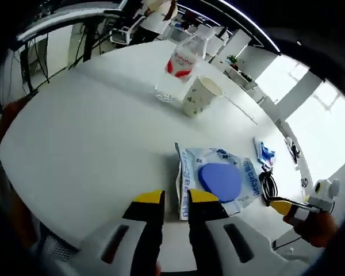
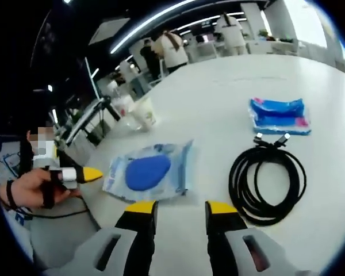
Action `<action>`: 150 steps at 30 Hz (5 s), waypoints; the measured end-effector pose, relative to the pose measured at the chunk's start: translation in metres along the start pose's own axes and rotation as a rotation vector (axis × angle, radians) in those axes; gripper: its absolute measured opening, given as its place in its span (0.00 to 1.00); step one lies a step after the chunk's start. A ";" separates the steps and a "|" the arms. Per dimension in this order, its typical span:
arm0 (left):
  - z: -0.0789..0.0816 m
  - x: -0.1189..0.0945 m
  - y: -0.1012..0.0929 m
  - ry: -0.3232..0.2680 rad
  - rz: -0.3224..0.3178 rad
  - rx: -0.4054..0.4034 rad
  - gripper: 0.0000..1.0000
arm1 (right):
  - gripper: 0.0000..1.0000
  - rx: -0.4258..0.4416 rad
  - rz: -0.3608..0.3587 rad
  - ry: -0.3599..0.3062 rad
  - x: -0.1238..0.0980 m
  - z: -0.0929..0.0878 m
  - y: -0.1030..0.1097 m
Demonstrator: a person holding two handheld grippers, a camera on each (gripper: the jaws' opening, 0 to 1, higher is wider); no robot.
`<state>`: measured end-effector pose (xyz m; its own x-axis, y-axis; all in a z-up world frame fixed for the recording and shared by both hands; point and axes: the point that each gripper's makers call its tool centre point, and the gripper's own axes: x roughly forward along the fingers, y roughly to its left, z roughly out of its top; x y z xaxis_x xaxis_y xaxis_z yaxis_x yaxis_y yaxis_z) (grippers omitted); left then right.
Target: Arrange the tabletop items into an orderly group along one side of the table until the central work area is clear of visible clutter.
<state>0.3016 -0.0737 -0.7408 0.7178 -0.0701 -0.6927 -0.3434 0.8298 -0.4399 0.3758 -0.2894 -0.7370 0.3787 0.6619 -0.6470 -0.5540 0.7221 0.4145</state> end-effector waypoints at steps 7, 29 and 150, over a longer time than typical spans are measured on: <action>-0.005 0.003 0.001 0.047 -0.019 0.089 0.15 | 0.31 0.017 -0.001 0.029 0.010 -0.002 -0.003; -0.023 0.009 0.002 0.154 -0.051 0.130 0.15 | 0.28 0.028 0.016 0.058 0.030 0.005 -0.008; 0.050 0.105 -0.102 -0.002 -0.160 -0.079 0.05 | 0.11 0.114 -0.156 -0.133 0.006 0.092 -0.115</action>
<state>0.4420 -0.1382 -0.7399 0.7683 -0.1968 -0.6091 -0.2708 0.7622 -0.5879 0.5097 -0.3504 -0.7299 0.5514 0.5557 -0.6223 -0.3965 0.8308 0.3905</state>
